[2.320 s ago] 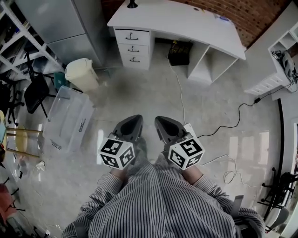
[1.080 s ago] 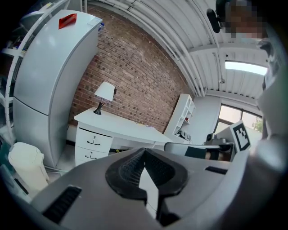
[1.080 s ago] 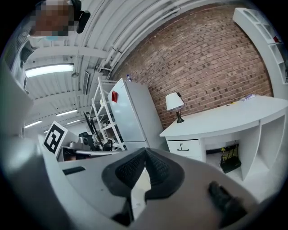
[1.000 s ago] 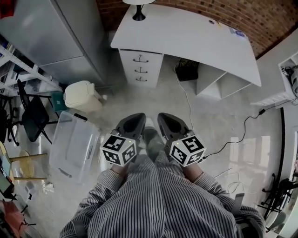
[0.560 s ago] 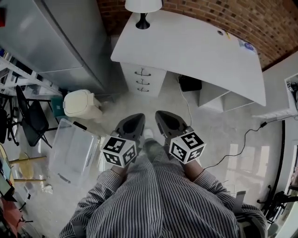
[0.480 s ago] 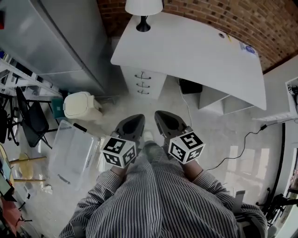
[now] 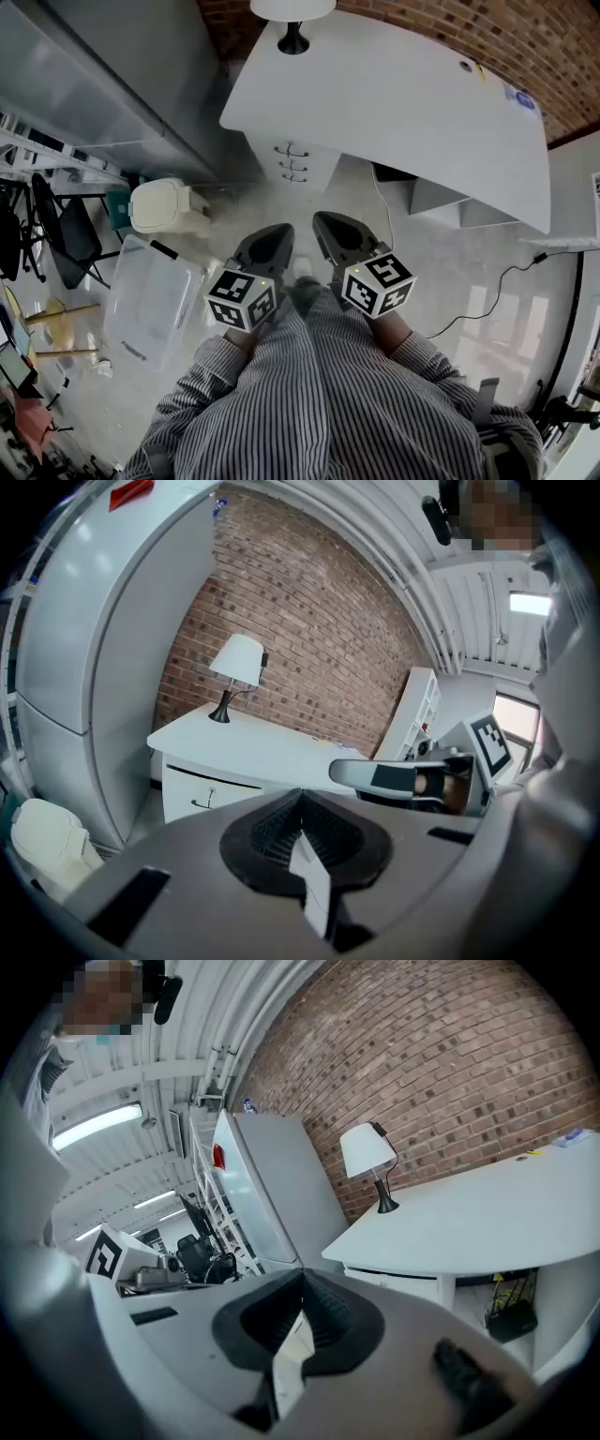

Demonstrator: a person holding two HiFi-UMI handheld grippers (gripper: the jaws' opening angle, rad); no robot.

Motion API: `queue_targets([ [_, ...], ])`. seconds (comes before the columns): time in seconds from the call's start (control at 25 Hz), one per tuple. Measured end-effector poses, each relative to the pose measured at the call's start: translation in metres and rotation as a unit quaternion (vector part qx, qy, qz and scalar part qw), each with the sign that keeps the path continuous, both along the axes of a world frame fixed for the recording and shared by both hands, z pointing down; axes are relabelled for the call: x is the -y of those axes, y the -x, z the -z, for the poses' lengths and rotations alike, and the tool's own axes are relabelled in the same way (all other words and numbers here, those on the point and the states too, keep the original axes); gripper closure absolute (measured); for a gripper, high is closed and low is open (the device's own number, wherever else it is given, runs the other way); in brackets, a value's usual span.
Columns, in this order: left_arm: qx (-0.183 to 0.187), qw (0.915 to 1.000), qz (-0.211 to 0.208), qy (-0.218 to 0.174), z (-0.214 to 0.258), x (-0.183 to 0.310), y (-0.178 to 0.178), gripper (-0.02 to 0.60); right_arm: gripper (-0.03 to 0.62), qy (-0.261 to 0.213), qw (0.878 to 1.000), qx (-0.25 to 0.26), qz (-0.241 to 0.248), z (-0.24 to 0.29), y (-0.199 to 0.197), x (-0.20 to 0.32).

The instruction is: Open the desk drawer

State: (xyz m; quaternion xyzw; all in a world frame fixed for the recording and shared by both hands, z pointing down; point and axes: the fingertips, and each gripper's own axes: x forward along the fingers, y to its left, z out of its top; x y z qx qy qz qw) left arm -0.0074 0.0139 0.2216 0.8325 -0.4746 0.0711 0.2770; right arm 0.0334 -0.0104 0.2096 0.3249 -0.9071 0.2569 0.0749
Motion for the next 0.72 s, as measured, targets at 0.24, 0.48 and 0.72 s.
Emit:
queue_targets([
  [0.24, 0.006, 0.9992, -0.032, 0.022, -0.013, 0.004, -0.014, 0.569, 0.577, 0.022, 0.999, 0.005, -0.023, -0.015, -0.012, 0.01],
  [0.48, 0.004, 0.9982, -0.049, 0.036, -0.024, 0.004, -0.01, 0.569, 0.577, 0.041, 0.997, 0.01, -0.061, -0.029, -0.02, 0.01],
  [0.72, -0.001, 0.9976, -0.049, 0.05, -0.027, 0.002, 0.008, 0.569, 0.577, 0.058, 0.995, 0.006, -0.085, -0.034, -0.016, 0.007],
])
